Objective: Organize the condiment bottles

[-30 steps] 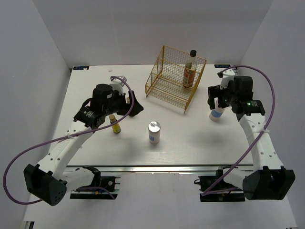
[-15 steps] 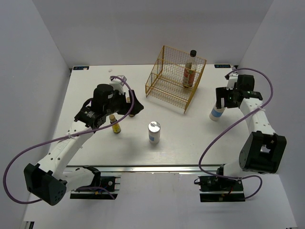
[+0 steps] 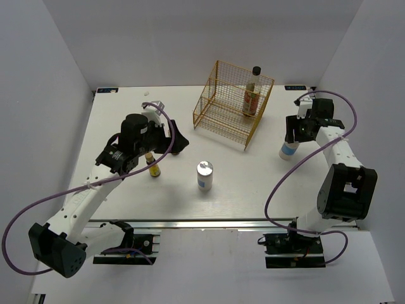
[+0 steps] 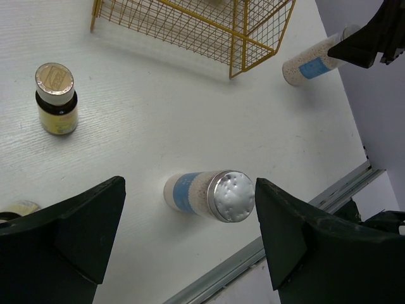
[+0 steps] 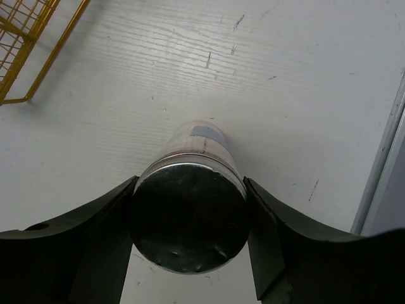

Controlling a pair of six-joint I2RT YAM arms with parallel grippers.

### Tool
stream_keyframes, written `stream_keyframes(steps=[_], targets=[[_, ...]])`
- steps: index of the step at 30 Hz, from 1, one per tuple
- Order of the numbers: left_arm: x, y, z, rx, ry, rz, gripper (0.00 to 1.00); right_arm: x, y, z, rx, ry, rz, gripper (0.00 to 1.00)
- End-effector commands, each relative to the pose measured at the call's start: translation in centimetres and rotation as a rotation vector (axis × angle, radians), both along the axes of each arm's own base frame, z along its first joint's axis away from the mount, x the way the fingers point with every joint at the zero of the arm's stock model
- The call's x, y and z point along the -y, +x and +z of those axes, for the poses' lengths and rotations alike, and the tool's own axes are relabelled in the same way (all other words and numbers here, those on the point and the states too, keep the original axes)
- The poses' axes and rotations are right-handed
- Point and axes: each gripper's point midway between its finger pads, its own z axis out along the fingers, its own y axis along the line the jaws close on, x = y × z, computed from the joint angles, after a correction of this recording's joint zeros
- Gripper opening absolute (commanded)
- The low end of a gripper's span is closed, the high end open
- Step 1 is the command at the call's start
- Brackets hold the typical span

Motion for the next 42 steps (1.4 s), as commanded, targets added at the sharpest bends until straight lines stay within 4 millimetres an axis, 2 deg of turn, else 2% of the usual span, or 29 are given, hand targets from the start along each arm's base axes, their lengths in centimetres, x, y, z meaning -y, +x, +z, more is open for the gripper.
stream_keyframes(steps=[1, 2, 4, 5, 8, 9, 10, 11, 13, 14, 17, 19, 20, 21, 23, 25, 26, 27, 28, 29, 31, 32, 34, 36, 42], targets=[[-0.1, -0.7, 0.4, 0.006, -0.015, 0.005, 0.93, -0.6, 1.3, 3.5, 0.13, 0.001, 0.072, 0.36], [-0.1, -0.7, 0.4, 0.006, -0.014, 0.003, 0.93, -1.3, 1.0, 4.1, 0.138, 0.023, 0.111, 0.27], [-0.1, -0.8, 0.4, 0.004, -0.015, 0.002, 0.93, -2.6, 0.6, 6.3, 0.195, 0.03, 0.224, 0.22], [-0.1, -0.8, 0.5, 0.005, -0.016, 0.002, 0.93, -4.6, 0.0, 8.2, 0.221, 0.095, 0.332, 0.17], [-0.2, -1.0, 0.5, 0.007, -0.014, -0.003, 0.93, -9.0, -1.9, 13.1, 0.312, 0.139, 0.588, 0.04], [-0.2, -1.0, 0.4, 0.008, -0.011, -0.004, 0.93, -10.0, -2.2, 14.1, 0.331, 0.14, 0.636, 0.0], [-0.2, -1.1, 0.4, 0.006, -0.012, -0.007, 0.93, -11.2, -2.5, 15.0, 0.345, 0.157, 0.674, 0.0], [-0.2, -1.1, 0.4, 0.004, -0.011, -0.007, 0.93, -13.1, -2.8, 16.8, 0.376, 0.162, 0.73, 0.0], [-0.2, -1.2, 0.4, 0.007, -0.011, -0.011, 0.93, -15.5, -3.7, 18.0, 0.368, 0.198, 0.781, 0.0], [-0.3, -1.2, 0.5, 0.009, -0.01, -0.01, 0.93, -17.5, -4.0, 19.5, 0.388, 0.21, 0.832, 0.0], [-0.4, -1.3, 0.9, 0.02, -0.012, -0.005, 0.93, -21.2, -4.8, 21.1, 0.392, 0.269, 0.886, 0.0], [-0.5, -1.4, 0.9, 0.023, -0.017, 0.0, 0.93, -22.9, -4.1, 23.0, 0.448, 0.284, 0.887, 0.0], [-0.5, -1.4, 0.9, 0.027, -0.02, 0.001, 0.93, -24.5, -3.7, 22.8, 0.446, 0.293, 0.899, 0.0], [-0.5, -1.5, 0.9, 0.027, -0.025, 0.0, 0.93, -25.1, -2.8, 23.7, 0.481, 0.289, 0.88, 0.0], [-0.4, -1.4, 0.8, 0.027, -0.028, -0.001, 0.93, -26.4, 1.0, 25.4, 0.556, 0.278, 0.781, 0.0], [-0.4, -1.3, 0.9, 0.028, -0.031, 0.003, 0.93, -27.2, 3.7, 27.1, 0.619, 0.286, 0.731, 0.0], [-0.4, -1.4, 0.9, 0.028, -0.033, 0.002, 0.93, -28.2, 5.9, 25.5, 0.581, 0.297, 0.705, 0.0], [-0.5, -1.4, 1.0, 0.032, -0.032, 0.01, 0.93, -28.5, 7.0, 26.0, 0.597, 0.295, 0.688, 0.0], [-0.6, -1.3, 1.2, 0.037, -0.033, 0.014, 0.93, -28.5, 8.2, 28.5, 0.664, 0.287, 0.661, 0.0], [-0.6, -1.3, 1.2, 0.037, -0.032, 0.019, 0.93, -29.0, 10.2, 26.7, 0.635, 0.28, 0.646, 0.0], [-0.9, -1.3, 1.4, 0.046, -0.034, 0.036, 0.93, -29.0, 11.7, 27.7, 0.68, 0.256, 0.625, 0.0], [-1.0, -1.3, 1.4, 0.045, -0.034, 0.045, 0.93, -29.3, 12.8, 26.7, 0.684, 0.239, 0.627, 0.0], [-1.2, -1.3, 1.4, 0.048, -0.039, 0.054, 0.93, -29.1, 13.7, 25.9, 0.693, 0.215, 0.613, 0.0], [-1.2, -1.3, 1.3, 0.047, -0.043, 0.059, 0.93, -29.0, 14.4, 24.1, 0.685, 0.187, 0.606, 0.0], [-1.3, -1.4, 0.8, 0.034, -0.036, 0.063, 0.93, -28.6, 15.5, 22.9, 0.688, 0.152, 0.582, 0.0]])
